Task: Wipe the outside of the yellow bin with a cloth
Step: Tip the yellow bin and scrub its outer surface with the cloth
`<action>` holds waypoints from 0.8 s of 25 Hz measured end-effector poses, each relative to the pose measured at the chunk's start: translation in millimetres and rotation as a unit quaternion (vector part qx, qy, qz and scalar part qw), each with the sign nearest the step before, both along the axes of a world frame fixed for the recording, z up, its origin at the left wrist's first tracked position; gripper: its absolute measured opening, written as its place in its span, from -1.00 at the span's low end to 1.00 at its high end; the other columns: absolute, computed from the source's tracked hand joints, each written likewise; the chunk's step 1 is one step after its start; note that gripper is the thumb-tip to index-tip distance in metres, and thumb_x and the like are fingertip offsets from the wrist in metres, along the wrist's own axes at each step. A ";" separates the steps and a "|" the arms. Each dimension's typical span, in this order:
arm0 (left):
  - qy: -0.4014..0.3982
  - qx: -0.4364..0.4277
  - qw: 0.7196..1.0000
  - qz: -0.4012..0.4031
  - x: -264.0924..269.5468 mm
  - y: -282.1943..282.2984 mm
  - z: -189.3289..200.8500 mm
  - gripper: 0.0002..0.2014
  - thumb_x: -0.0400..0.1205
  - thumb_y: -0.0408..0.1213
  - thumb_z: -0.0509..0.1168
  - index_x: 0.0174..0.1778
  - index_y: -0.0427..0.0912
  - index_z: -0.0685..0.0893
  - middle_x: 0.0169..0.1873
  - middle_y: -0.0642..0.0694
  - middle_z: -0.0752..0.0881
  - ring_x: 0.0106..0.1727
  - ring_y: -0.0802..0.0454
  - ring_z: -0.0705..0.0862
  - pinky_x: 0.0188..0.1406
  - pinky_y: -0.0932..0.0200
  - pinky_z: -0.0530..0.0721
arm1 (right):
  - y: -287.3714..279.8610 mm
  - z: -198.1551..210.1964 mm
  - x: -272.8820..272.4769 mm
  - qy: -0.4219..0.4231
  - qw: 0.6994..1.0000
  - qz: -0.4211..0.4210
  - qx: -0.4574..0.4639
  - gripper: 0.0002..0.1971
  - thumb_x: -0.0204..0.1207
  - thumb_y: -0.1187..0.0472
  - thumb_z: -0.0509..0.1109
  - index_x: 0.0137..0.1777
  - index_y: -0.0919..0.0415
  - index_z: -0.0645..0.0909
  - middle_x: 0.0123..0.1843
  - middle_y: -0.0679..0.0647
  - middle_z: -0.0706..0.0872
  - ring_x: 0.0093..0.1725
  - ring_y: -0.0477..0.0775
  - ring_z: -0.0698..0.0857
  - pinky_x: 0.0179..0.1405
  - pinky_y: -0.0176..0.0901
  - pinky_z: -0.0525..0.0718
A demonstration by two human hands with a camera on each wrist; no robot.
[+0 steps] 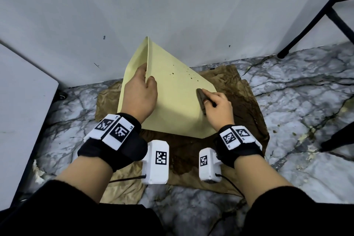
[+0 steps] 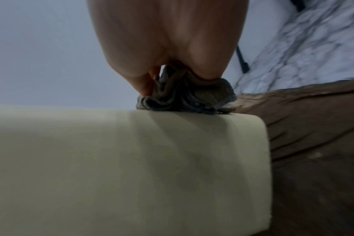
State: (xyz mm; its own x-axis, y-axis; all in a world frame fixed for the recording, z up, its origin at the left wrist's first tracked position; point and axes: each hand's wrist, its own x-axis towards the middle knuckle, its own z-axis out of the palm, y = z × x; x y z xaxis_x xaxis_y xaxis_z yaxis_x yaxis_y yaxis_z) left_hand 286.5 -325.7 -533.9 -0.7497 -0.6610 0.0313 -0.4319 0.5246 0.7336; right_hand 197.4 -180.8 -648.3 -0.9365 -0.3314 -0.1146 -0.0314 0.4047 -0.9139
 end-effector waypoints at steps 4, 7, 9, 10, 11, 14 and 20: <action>0.001 -0.003 1.000 -0.006 -1.8 0.2 0.1 -0.57 0.64 -0.31 0.02 0.46 -0.11 0.33 0.24 -0.10 0.65 0.19 -0.06 0.61 0.16 0.13 0.52 | 24.0 -24.8 -7.3 -0.073 0.995 -0.023 0.063 -0.65 0.59 0.22 0.18 0.35 -0.03 0.50 0.37 0.17 0.51 0.37 0.32 0.43 0.46 -0.07 0.25; -0.004 -0.012 1.000 -0.003 -2.6 -1.7 0.3 -0.57 0.64 -0.31 0.02 0.47 -0.12 0.33 0.27 -0.12 0.64 0.23 -0.06 0.59 0.21 0.12 0.51 | 26.7 -24.8 -7.8 -0.091 0.993 -0.033 0.071 -0.64 0.60 0.22 0.17 0.37 -0.02 0.48 0.40 0.17 0.48 0.37 0.32 0.42 0.47 -0.07 0.23; -0.007 -0.019 1.000 -0.003 -3.0 -2.7 1.8 -0.56 0.64 -0.30 0.02 0.48 -0.14 0.31 0.28 -0.14 0.63 0.24 -0.08 0.58 0.27 0.05 0.51 | 20.0 -13.8 -4.6 -0.073 0.995 -0.027 0.069 -0.63 0.59 0.26 0.17 0.37 0.03 0.48 0.40 0.19 0.49 0.36 0.31 0.43 0.48 -0.06 0.22; -0.009 -0.021 1.000 -0.006 -3.2 -2.2 2.8 -0.56 0.65 -0.30 0.02 0.49 -0.14 0.31 0.26 -0.13 0.63 0.19 -0.06 0.59 0.24 0.06 0.51 | 14.5 -6.2 -1.6 -0.060 0.996 -0.024 0.062 -0.63 0.59 0.28 0.17 0.37 0.04 0.48 0.38 0.19 0.49 0.35 0.31 0.42 0.47 -0.08 0.22; -0.012 -0.023 1.000 -0.011 -3.4 -0.8 3.6 -0.56 0.65 -0.29 0.01 0.49 -0.14 0.30 0.22 -0.09 0.64 0.12 -0.01 0.58 0.17 0.12 0.51 | 7.3 2.3 2.9 -0.047 0.998 -0.020 0.047 -0.63 0.59 0.29 0.17 0.37 0.04 0.49 0.37 0.18 0.50 0.35 0.32 0.41 0.44 -0.13 0.23; -0.023 -0.032 0.999 -0.018 -4.9 4.6 3.7 -0.56 0.66 -0.30 0.01 0.51 -0.14 0.27 0.17 -0.08 0.65 0.06 0.02 0.56 0.02 0.26 0.41 | -22.4 34.0 19.5 0.014 1.000 0.013 -0.001 -0.62 0.58 0.29 0.17 0.36 0.02 0.50 0.33 0.13 0.52 0.31 0.25 0.39 0.14 -0.43 0.15; -0.005 -0.027 1.000 -0.003 -4.6 5.2 1.5 -0.57 0.65 -0.33 0.02 0.48 -0.18 0.31 0.26 -0.22 0.63 0.23 -0.16 0.59 0.05 0.24 0.44 | -53.1 67.2 38.0 0.123 0.988 0.075 -0.061 -0.61 0.55 0.31 0.18 0.32 -0.03 0.53 0.23 0.10 0.59 0.15 0.19 0.39 0.08 -0.42 0.17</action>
